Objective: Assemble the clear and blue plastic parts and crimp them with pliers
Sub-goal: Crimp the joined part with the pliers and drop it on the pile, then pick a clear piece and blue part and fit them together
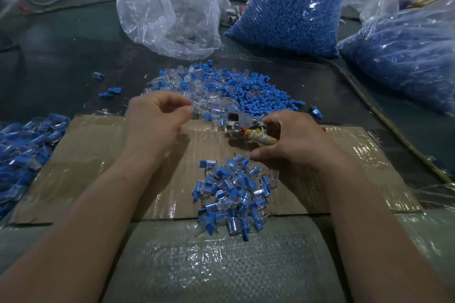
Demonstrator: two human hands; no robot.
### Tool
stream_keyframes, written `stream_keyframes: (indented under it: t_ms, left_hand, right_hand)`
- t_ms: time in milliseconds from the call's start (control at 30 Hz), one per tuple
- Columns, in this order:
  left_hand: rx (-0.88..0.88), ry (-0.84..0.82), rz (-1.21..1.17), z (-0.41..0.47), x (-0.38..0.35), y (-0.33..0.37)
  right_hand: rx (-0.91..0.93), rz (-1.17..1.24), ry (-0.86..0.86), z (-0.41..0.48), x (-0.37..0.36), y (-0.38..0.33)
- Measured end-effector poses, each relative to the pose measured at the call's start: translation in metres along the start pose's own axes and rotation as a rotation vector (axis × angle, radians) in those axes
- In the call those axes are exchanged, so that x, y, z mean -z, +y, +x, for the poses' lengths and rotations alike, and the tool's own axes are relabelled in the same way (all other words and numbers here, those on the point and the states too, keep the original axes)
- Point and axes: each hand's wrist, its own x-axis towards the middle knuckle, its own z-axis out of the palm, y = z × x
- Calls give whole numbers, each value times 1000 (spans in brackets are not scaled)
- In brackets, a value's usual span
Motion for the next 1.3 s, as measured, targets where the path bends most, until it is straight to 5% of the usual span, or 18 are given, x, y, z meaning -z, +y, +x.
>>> stream_keyframes:
  t_ms: [133, 500, 933, 1167, 1300]
  left_hand:
    - [-65, 126, 321, 11, 7, -14]
    - [-125, -85, 737, 14, 0, -20]
    - [-129, -152, 652, 5, -1, -5]
    - [-214, -141, 534, 3, 0, -2]
    - [-257, -114, 422, -2, -2, 1]
  right_hand:
    - [-9, -49, -46, 1, 2, 3]
    - [-35, -39, -135, -2, 6, 8]
    - [-33, 85, 48, -4, 9, 5]
    - [-199, 187, 473, 7, 8, 24]
    - [-242, 189, 491, 13, 4, 30]
